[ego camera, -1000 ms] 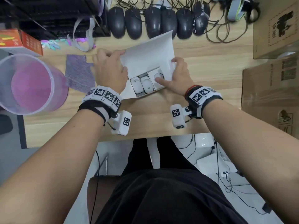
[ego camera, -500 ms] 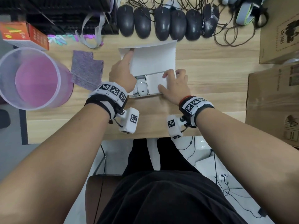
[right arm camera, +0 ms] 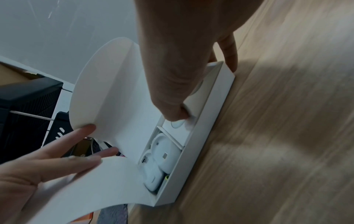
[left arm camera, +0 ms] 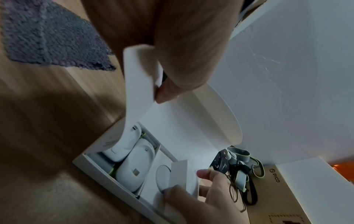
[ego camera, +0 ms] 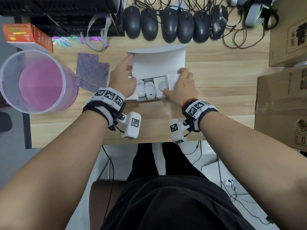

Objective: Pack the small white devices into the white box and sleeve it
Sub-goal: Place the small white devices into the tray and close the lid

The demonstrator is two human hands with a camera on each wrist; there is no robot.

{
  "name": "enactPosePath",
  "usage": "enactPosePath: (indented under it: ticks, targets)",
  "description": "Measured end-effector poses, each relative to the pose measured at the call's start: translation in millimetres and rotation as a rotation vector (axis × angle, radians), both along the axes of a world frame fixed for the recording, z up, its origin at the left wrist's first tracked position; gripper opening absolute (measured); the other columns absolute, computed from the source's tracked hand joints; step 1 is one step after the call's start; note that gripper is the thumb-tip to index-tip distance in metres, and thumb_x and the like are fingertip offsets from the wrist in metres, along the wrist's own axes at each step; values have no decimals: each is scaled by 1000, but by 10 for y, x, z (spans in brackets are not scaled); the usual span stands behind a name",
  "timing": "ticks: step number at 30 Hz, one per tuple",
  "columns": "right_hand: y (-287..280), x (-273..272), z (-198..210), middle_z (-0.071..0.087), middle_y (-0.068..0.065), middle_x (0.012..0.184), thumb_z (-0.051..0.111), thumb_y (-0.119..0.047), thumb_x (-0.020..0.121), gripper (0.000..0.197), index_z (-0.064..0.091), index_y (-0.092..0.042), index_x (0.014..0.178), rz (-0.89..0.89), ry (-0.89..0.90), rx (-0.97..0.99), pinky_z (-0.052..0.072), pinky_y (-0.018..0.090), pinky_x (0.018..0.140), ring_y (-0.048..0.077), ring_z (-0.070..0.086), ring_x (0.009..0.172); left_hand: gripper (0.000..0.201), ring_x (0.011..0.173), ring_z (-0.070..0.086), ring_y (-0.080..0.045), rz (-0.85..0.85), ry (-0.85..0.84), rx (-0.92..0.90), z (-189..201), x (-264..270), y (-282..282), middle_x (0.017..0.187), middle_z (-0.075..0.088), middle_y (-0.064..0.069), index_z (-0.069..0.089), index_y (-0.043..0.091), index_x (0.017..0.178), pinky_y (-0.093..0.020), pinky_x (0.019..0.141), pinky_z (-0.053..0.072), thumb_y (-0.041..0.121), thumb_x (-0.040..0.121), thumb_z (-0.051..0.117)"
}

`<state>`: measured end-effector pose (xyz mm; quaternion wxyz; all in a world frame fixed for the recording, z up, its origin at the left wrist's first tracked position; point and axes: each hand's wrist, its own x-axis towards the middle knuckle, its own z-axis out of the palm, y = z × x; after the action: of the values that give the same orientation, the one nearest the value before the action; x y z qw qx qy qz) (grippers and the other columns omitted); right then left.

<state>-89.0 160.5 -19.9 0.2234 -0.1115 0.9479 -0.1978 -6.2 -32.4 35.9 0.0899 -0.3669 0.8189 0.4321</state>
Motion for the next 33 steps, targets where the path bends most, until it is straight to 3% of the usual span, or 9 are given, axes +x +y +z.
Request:
enactPosePath:
  ticks: [4, 10, 13, 15, 19, 22, 24, 30, 33]
  targets:
    - [49, -15, -11, 43, 7, 123, 72, -44, 69, 72, 38, -15, 126, -41, 2, -8, 39, 37, 73, 34, 51, 108, 67, 119, 57, -19, -14, 35, 14, 3, -38, 66, 132, 61, -3, 38, 33, 152, -20, 87, 38, 9, 93, 58]
    - [167, -113, -7, 40, 7, 125, 69, -48, 68, 72, 35, -24, 128, -60, -42, -56, 47, 43, 83, 35, 52, 105, 67, 128, 49, -13, 28, 65, 206, 142, -56, 156, 142, 55, 0, 35, 30, 151, -23, 100, 32, 55, 94, 59]
    - [176, -176, 31, 37, 7, 127, 64, -47, 69, 64, 37, -32, 125, -26, -84, -51, 51, 47, 87, 37, 55, 102, 75, 130, 51, -14, 38, 100, 366, 185, -102, 255, 145, 51, 3, 36, 34, 148, -40, 110, 42, 71, 85, 55]
    - [195, -219, 50, 36, 7, 128, 62, -47, 70, 59, 40, -32, 122, -14, -114, -45, 51, 46, 90, 37, 57, 103, 64, 131, 52, -18, -37, 102, 363, 166, -135, 332, 146, 51, 2, 42, 29, 145, -41, 110, 42, 62, 92, 55]
    - [235, -256, 53, 37, 9, 128, 61, -50, 76, 61, 43, -22, 127, 8, -138, -55, 49, 46, 96, 34, 55, 110, 44, 131, 53, -28, -363, 2, 86, -29, -92, 403, 142, 58, -10, 57, 11, 139, -30, 106, 39, 35, 102, 53]
    - [254, -239, 50, 38, 7, 128, 58, -51, 80, 53, 45, -27, 125, 6, -142, -79, 49, 45, 94, 33, 58, 105, 60, 148, 28, -28, -567, -87, -56, -265, 8, 408, 160, 32, -11, 36, 20, 155, -39, 120, 25, 22, 100, 58]
    - [285, -242, 49, 38, 5, 129, 56, -50, 83, 44, 48, -34, 123, -11, -154, -125, 48, 43, 96, 31, 59, 105, 72, 153, 10, -27, -643, -116, -145, -371, 51, 423, 166, 17, -6, 22, 28, 159, -46, 122, 21, 22, 99, 60]
    - [369, -282, 62, 40, 6, 131, 63, -51, 86, 50, 48, -33, 130, 1, -177, -186, 46, 37, 99, 26, 58, 107, 71, 141, 17, -30, -645, -137, -342, -417, 38, 547, 157, 20, -2, 38, 35, 150, -46, 96, 51, 16, 89, 69]
    - [379, -286, 49, 40, 8, 132, 71, -51, 82, 60, 47, -29, 132, 49, -158, -175, 48, 38, 97, 27, 59, 107, 67, 139, 18, -29, -581, -134, -241, -408, -1, 571, 151, 24, -4, 45, 34, 148, -42, 110, 41, 35, 87, 74]
